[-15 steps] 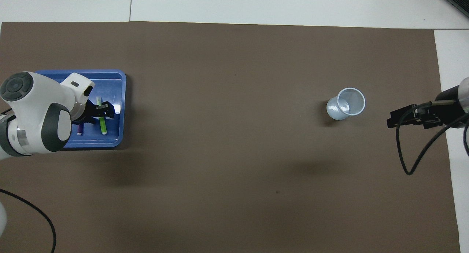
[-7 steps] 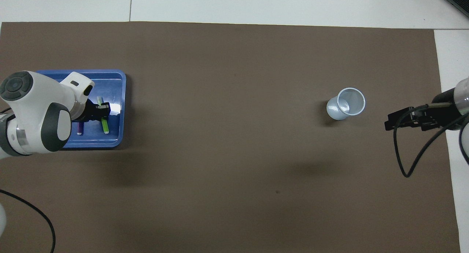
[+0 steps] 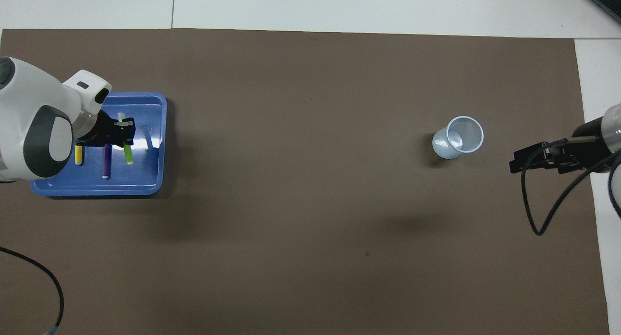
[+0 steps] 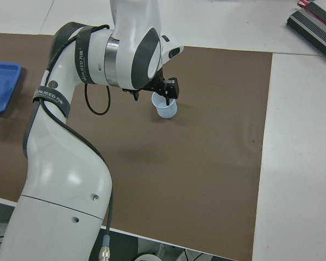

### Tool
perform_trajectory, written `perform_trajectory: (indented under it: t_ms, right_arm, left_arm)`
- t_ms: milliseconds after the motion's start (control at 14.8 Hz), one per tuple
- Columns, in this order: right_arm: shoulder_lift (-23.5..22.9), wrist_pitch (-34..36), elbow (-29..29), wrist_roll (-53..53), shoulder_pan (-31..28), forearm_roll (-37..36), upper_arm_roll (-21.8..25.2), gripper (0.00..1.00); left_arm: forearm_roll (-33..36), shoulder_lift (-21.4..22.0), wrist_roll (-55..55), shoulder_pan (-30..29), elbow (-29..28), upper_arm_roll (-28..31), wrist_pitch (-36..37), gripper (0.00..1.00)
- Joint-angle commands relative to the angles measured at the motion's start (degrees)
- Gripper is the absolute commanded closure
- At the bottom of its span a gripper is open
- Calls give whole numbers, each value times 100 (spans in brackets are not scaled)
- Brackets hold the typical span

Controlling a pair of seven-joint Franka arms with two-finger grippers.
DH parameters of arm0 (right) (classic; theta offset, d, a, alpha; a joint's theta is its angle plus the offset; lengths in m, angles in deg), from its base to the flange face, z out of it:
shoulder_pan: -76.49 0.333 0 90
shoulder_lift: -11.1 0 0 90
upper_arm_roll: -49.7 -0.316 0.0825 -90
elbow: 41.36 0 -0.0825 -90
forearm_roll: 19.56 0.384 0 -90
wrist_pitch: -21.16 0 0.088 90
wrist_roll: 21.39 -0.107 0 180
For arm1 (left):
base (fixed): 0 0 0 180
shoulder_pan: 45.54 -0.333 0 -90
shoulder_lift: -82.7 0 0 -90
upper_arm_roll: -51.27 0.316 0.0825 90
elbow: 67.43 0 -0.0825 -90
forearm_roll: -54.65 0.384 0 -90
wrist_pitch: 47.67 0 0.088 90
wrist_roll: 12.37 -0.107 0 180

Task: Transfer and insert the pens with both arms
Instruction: 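Lower the left gripper and grasp the green pen, then lift the green pen with the left gripper while the right gripper approaches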

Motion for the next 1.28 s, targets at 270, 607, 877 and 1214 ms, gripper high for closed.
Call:
perform_trajectory:
  t_ms: [270, 607, 877, 1214]
  right_arm:
    - [161, -142, -197, 168, -8, -33, -38, 0]
    - [187, -256, -347, 238, -17, 90, -47, 0]
    - [161, -274, -347, 133, -113, 818, -38, 0]
    - [91, -554, -312, -893, -140, 2284, -30, 0]
  left_arm:
    - [-1060, -48, 1636, 339, 1335, -5, 1424, 100]
    - [-1760, 58, 4200, 841, 1538, -119, 1645, 100]
    - [-2000, 137, 6424, 1525, 1529, -207, 1382, 100]
    - [-2018, 347, 8246, 2500, 1090, -224, 1022, 100]
